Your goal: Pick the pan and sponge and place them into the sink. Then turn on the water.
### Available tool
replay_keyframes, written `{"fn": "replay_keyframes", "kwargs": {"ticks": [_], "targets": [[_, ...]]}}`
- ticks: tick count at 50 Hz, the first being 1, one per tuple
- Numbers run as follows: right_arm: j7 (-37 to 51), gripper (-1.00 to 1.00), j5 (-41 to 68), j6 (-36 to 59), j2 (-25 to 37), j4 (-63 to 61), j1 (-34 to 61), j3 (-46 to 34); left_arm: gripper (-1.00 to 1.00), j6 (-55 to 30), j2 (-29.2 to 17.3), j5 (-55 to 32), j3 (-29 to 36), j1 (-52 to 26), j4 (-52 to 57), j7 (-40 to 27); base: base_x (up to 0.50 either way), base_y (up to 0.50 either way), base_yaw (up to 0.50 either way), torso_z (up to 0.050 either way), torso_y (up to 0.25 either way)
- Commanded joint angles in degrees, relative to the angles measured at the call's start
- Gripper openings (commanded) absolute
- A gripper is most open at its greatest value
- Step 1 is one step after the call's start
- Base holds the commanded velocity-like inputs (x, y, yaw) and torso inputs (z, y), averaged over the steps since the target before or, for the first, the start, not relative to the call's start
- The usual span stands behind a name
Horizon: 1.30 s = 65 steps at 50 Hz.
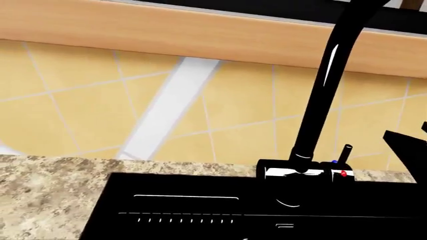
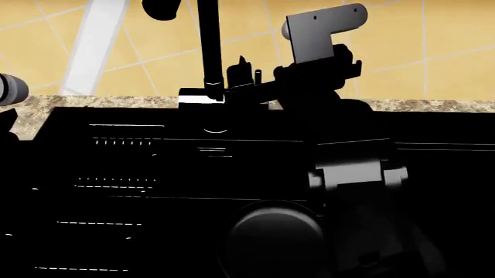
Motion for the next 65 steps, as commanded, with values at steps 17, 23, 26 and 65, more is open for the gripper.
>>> {"fn": "replay_keyframes", "kwargs": {"ticks": [17,23,26,65], "targets": [[1.3,1.0,-17.92,1.75,-1.62,0.92,2.02,18.02,1.0,0.35,0.55,0.83,0.84,0.3,-0.56,0.63,0.0,0.0,0.0,0.0,0.0],[2.55,1.0,-19.66,3.07,-1.45,0.92,1.81,20.5,1.0,0.29,0.24,0.75,0.77,0.35,-0.49,0.61,0.0,0.0,0.0,0.0,0.0],[2.67,1.0,-20.45,3.3,-1.48,0.92,1.67,21.38,1.0,0.23,0.24,0.92,0.9,0.23,-0.55,0.64,0.0,0.0,0.0,0.0,0.0],[0.32,1.0,-17.52,5.85,-1.8,0.93,4.3,16.73,1.0,-0.84,-2.09,-0.18,-0.31,-3.0,2.29,0.48,0.0,0.0,0.0,0.001,-0.012]]}}
